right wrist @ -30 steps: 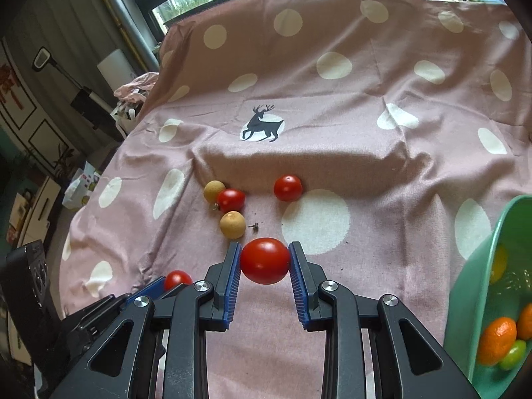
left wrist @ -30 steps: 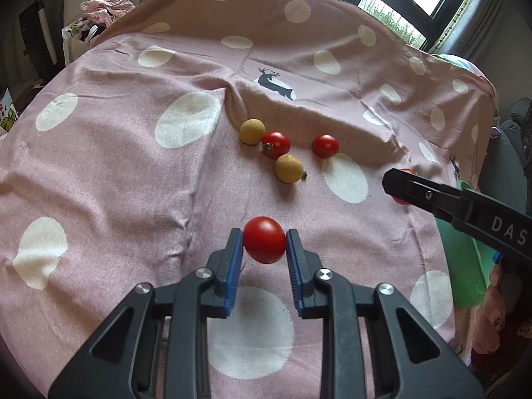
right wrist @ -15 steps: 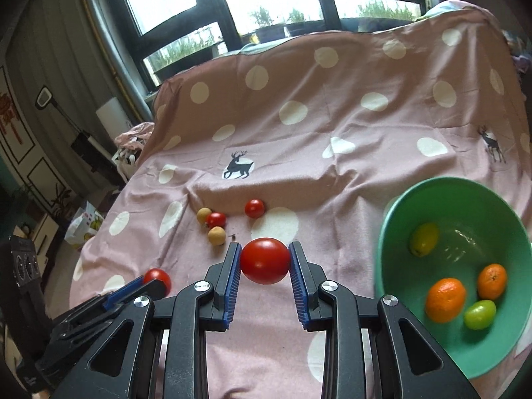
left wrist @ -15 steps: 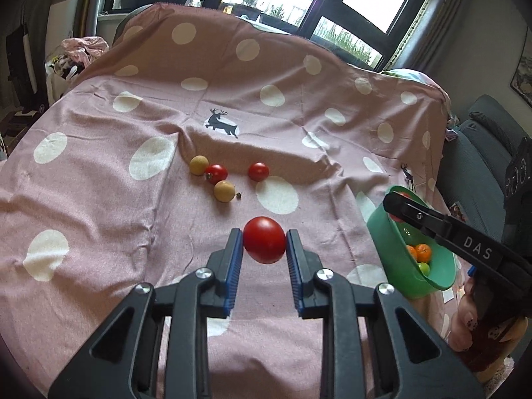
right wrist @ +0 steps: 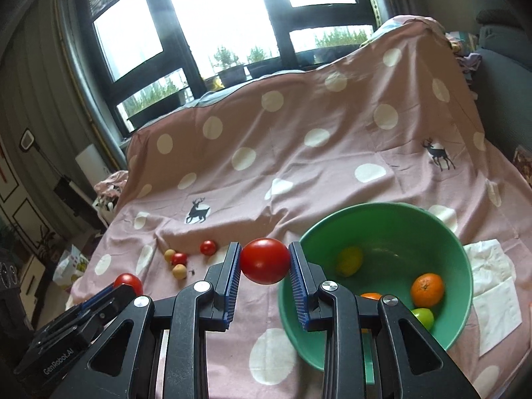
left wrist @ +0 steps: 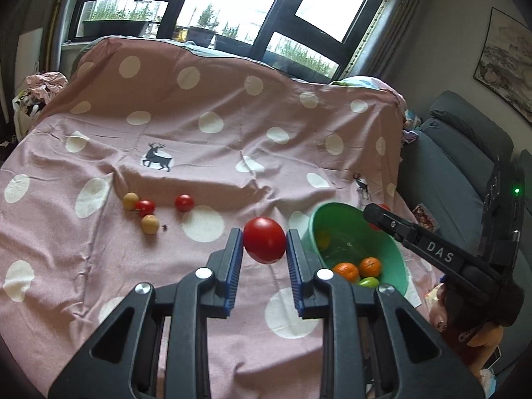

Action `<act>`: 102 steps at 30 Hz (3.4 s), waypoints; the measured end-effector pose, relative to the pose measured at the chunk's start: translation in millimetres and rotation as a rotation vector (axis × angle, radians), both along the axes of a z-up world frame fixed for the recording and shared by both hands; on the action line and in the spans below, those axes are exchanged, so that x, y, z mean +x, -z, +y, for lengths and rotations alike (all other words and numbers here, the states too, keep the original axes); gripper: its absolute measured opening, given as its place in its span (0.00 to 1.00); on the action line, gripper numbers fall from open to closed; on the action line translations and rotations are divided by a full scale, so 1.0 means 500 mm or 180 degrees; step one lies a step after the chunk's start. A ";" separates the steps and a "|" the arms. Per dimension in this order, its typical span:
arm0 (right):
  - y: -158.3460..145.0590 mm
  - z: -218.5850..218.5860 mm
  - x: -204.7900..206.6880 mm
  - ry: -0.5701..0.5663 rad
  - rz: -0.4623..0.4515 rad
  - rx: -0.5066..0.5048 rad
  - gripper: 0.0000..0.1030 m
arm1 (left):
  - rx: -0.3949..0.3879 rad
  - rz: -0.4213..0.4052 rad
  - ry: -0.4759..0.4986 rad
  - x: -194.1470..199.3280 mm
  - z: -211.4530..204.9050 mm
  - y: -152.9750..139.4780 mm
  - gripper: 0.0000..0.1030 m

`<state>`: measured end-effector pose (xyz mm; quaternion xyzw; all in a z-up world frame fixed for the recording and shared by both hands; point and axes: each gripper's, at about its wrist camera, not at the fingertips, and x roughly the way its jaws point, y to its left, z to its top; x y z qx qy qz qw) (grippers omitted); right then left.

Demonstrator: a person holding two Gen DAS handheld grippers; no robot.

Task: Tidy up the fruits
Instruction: 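Lift the cherry tomato with the right gripper and carry it into the bowl, then open the right gripper to drop the tomato and withdraw, then move the right gripper onto another red cherry tomato and close it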

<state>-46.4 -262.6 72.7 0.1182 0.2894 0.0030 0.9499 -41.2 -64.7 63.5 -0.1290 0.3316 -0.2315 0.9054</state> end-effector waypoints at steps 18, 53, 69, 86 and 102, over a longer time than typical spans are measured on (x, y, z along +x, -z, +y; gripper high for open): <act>0.007 -0.182 -0.033 0.0661 0.0098 0.0221 0.30 | 0.0106 0.0127 0.0618 0.040 -0.240 0.010 0.25; 0.025 -0.154 -0.003 0.0556 0.0413 0.0071 0.39 | 0.0456 0.0127 0.0204 0.021 -0.123 0.009 0.54; 0.004 0.050 0.086 -0.0450 0.0496 0.0386 0.54 | 0.0570 0.0326 -0.0765 0.137 0.170 0.042 0.63; 0.145 0.210 0.385 -0.0680 0.1430 0.0320 0.46 | 0.0423 0.1078 -0.0539 0.329 0.173 0.177 0.45; 0.221 0.233 0.434 -0.0646 0.1557 0.0190 0.38 | 0.0437 0.1253 -0.0630 0.369 0.165 0.222 0.44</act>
